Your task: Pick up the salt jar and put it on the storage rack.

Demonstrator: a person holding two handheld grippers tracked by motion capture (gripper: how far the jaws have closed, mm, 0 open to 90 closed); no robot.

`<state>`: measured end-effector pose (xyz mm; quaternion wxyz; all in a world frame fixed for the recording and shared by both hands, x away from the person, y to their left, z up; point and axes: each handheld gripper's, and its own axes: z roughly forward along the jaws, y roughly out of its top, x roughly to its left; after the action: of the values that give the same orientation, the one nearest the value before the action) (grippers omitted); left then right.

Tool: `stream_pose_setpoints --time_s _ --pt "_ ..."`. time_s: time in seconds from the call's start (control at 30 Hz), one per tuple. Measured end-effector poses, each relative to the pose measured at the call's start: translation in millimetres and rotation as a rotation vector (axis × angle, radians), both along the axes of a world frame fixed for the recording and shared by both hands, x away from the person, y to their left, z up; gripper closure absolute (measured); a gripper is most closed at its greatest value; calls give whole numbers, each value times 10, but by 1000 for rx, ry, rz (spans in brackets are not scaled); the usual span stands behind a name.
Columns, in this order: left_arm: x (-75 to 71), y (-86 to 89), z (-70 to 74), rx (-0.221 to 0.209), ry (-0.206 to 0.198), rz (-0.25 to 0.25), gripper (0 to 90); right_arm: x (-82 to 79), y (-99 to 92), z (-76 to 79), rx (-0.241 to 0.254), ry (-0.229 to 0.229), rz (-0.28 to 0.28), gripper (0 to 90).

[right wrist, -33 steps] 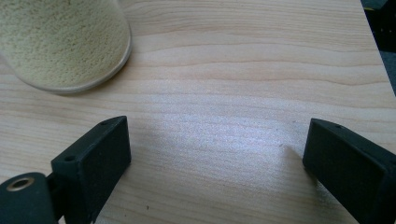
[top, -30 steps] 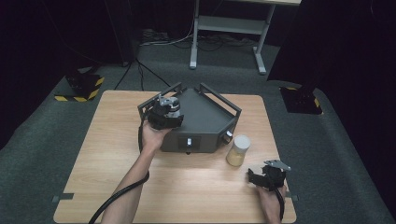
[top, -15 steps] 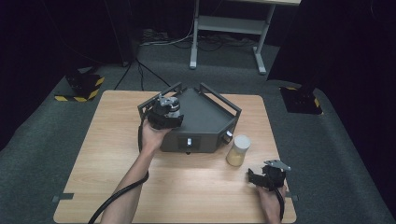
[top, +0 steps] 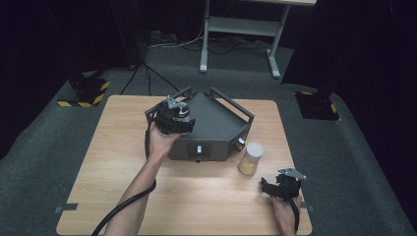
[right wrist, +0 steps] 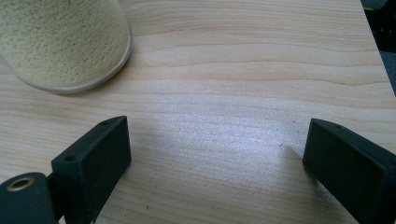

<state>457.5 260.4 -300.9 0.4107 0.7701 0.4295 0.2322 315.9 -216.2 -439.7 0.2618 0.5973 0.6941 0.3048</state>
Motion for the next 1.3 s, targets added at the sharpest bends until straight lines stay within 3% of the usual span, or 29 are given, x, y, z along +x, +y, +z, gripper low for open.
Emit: stream_pose_setpoints --time_s 0.43,0.77,1.07,1.3 --pt "-74 112 46 -12 -3 -16 94 0 0 0 0 0 0 73" --pt "-210 256 85 -31 -17 -44 64 0 1 1 1 1 -1 73" --pt "-292 327 90 -24 -22 -60 46 0 0 0 1 0 -1 73" --pt "-468 442 80 -51 -52 -69 35 0 -1 0 1 0 0 73"
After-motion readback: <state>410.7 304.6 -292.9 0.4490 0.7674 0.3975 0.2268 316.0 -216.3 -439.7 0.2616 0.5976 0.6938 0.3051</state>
